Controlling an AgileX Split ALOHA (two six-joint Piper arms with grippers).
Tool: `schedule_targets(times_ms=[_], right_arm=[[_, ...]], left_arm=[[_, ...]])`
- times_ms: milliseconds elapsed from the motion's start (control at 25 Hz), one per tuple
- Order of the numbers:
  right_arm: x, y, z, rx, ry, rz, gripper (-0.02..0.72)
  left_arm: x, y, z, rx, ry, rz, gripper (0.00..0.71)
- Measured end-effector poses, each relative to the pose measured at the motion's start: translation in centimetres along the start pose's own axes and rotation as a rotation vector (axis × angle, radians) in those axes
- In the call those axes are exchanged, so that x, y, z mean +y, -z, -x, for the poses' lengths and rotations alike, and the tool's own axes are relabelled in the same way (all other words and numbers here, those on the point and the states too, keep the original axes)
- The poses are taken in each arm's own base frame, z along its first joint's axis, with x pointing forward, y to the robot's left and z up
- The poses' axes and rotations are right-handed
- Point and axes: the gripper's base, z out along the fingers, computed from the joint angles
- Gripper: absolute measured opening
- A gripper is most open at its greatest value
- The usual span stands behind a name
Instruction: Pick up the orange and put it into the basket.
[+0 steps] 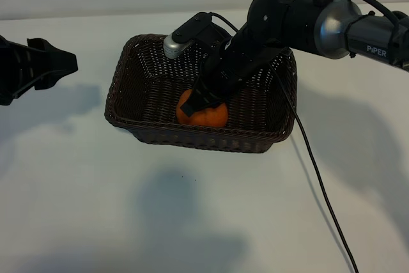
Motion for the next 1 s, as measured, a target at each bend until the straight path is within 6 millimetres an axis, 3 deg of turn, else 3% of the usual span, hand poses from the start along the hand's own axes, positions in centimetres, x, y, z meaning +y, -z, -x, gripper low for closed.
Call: schedule_targets(times_ms=[120,240,320,520,1000], right_arm=[[0.1,0.0,-0.1,0.01,-0.005,0.007,0.339],[0.3,0.1,-0.1,0.033,-0.014,0.027,0.599],[0.4,0.3,-0.1,0.048,-0.012,0.043,0.678],[0.9,1.6,0.7,0.036,-0.027,0.052,0.69],[2.1,7.4,2.1,0.029,-0.016,-0.008,0.644]], left_arm=[[0.0,0.0,0.0,0.0,0.001,0.0,0.59],[0.0,0.0,0.0,0.0,0.001,0.0,0.59],[0.0,0.0,0.0,0.001,0.001,0.0,0.59],[0.0,0.0,0.0,0.001,0.001,0.0,0.59],[0.0,0.0,-0.1,0.008,0.001,-0.003,0.59]])
